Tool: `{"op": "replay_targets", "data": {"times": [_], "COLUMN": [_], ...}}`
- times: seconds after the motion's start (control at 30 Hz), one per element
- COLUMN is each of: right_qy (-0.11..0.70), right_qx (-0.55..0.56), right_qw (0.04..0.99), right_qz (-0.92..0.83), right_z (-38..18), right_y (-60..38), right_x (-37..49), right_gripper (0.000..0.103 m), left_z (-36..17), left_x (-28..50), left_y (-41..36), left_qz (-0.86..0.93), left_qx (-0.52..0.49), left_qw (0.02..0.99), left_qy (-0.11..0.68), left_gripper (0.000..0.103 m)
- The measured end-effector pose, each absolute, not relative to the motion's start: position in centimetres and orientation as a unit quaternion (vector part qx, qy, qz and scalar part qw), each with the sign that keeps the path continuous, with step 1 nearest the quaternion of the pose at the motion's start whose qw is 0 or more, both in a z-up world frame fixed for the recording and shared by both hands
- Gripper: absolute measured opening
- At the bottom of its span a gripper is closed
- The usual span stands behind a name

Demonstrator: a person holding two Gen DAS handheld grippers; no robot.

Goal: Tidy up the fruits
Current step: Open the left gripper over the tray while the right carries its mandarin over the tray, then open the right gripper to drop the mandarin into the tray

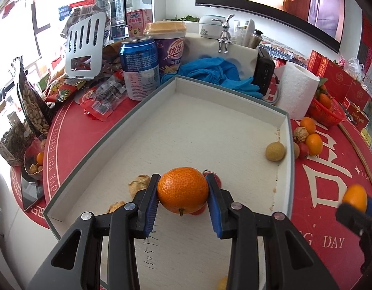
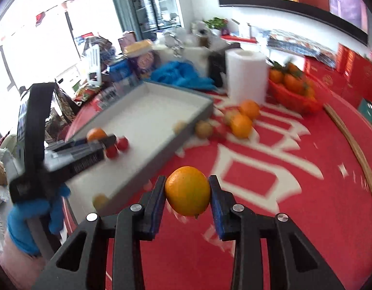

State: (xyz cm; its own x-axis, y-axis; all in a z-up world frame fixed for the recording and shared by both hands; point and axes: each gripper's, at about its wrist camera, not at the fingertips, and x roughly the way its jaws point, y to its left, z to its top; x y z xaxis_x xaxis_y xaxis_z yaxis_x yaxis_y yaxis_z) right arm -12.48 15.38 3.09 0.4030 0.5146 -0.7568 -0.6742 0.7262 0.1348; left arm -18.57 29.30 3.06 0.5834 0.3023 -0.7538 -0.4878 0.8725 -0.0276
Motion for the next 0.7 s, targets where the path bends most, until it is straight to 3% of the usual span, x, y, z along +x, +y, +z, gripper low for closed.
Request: {"op": "replay_targets", "data": {"times": [0.5,0.53,0.57,0.63,0.7], "right_qy": [0.450,0.450,0.450,0.453,0.455], "right_qx": [-0.110,-0.112,-0.114,-0.118,-0.121], "right_qw": [0.795,0.795,0.794,0.791,0.789], "right_qz": [0.391,0.391,0.391,0.393,0.394], "right_z": [1.7,1.7,1.6,1.5,1.4], "right_y": [24.8,25.2,25.5,26.0,26.3], "right_x": [-9.4,-9.3,-9.1,-8.8,-8.7], "right_gripper": [0.036,0.036,0.036,0.036,0.050], "left_z": [2.1,2.2,2.2,2.5,3.1], "left_x": [-18.4,-18.4,-18.4,-18.6,-18.9], "left_y": [31.2,31.2,31.2,31.1,30.9], "left_qz": [0.239,0.238,0.236,0.236,0.244], "left_qx": [-0.113,-0.110,-0.108,-0.108,-0.101], "left_qw": [0.878,0.879,0.880,0.883,0.890], "left_qy": [0.399,0.398,0.397,0.391,0.372], "left_gripper": [0.042,0.048,0.062,0.081,0.082]}}
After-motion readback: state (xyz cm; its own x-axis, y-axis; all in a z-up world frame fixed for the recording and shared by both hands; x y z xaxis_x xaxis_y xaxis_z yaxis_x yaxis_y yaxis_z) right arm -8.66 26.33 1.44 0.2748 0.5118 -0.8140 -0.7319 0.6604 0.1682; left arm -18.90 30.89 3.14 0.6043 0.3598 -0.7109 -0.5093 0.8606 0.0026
